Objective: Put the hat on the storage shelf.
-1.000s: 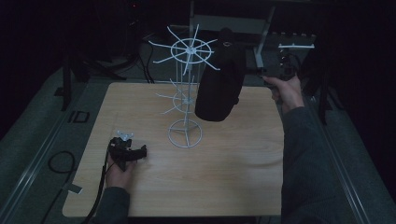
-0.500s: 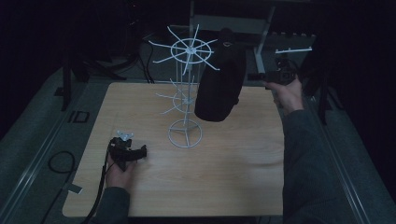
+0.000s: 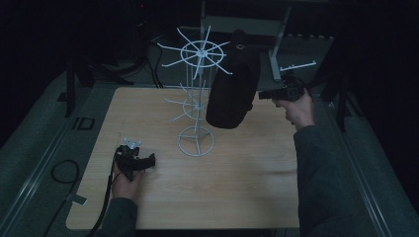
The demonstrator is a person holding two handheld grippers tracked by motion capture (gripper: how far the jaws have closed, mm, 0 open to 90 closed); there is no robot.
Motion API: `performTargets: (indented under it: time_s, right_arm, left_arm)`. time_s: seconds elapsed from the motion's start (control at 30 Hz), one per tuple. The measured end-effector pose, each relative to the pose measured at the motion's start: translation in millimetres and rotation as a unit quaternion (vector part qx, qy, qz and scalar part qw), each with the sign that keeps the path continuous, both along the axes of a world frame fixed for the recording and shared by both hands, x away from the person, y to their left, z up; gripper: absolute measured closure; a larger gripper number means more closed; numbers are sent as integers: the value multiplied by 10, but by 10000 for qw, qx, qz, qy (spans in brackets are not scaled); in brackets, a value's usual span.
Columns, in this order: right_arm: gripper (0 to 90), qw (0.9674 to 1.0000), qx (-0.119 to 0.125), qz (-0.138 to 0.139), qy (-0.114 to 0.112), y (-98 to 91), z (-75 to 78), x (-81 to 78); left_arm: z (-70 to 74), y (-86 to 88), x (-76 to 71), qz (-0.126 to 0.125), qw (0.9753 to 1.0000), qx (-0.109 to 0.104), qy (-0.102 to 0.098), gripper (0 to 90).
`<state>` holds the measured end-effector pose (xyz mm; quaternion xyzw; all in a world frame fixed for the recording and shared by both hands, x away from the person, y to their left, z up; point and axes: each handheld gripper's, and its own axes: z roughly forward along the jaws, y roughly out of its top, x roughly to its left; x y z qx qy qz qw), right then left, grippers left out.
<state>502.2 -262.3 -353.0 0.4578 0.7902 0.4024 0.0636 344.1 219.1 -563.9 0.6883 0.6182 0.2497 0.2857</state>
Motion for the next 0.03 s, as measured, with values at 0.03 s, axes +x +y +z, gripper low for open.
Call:
performTargets:
  time_s: [0.03]
  right_arm:
    - [686,10000,-43,2,-9,10,-22,-8]
  left_arm:
    - [0,0,0,0,10000,1,0,121]
